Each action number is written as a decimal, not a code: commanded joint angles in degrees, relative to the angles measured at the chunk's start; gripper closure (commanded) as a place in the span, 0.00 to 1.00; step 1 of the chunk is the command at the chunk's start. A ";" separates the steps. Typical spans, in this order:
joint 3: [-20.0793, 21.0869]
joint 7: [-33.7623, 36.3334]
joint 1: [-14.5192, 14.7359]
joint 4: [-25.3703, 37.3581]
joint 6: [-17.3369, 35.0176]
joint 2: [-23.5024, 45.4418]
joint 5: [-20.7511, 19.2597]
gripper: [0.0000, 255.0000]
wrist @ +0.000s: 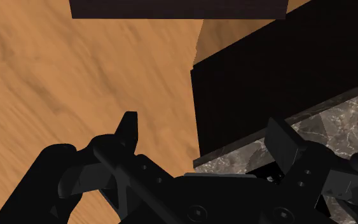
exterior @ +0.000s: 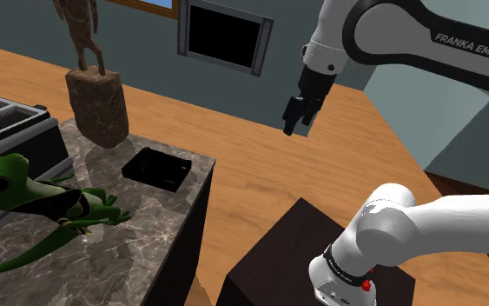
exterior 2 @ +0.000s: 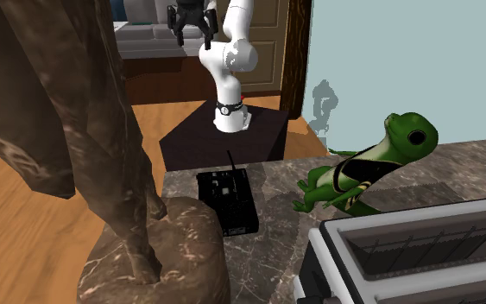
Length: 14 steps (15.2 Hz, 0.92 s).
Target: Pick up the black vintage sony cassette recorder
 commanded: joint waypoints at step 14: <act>1.32 -5.93 4.50 9.19 16.29 25.89 4.99 0.00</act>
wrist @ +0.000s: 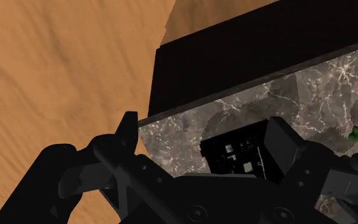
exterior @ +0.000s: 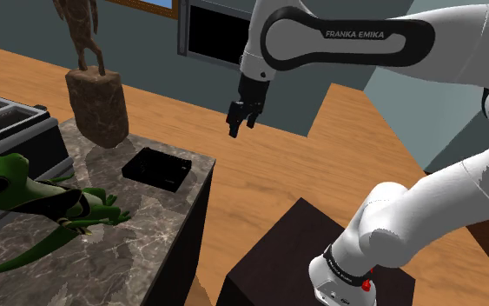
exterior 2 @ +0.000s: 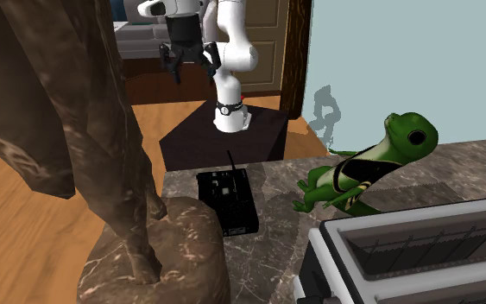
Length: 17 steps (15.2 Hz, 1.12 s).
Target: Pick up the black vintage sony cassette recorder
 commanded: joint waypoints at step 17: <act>4.66 -7.17 5.57 29.94 6.95 37.28 4.23 0.00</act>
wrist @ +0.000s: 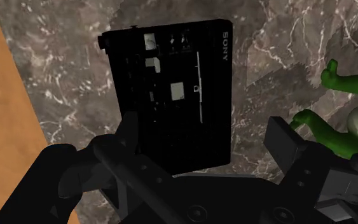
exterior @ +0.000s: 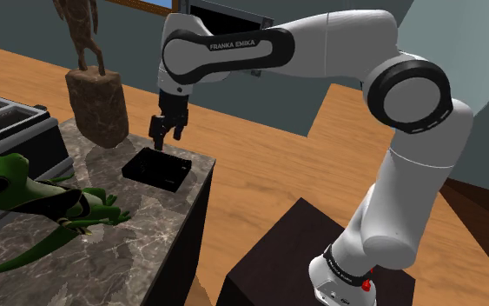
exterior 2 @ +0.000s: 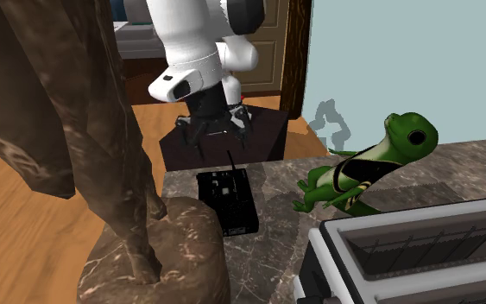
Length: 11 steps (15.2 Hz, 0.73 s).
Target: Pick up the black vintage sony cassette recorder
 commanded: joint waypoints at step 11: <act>1.54 -1.99 2.03 11.06 1.74 12.96 -0.13 0.00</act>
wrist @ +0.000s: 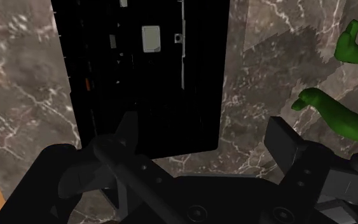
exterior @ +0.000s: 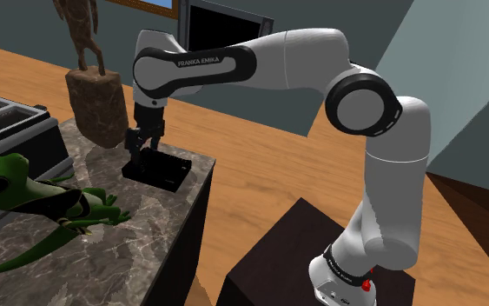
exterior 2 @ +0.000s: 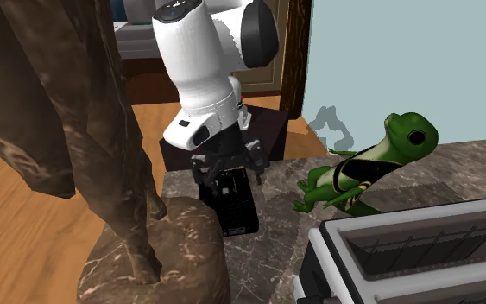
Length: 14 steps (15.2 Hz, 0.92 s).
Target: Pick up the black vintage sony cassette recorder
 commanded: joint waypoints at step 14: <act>0.00 -0.17 0.02 -0.81 1.06 0.24 0.04 1.00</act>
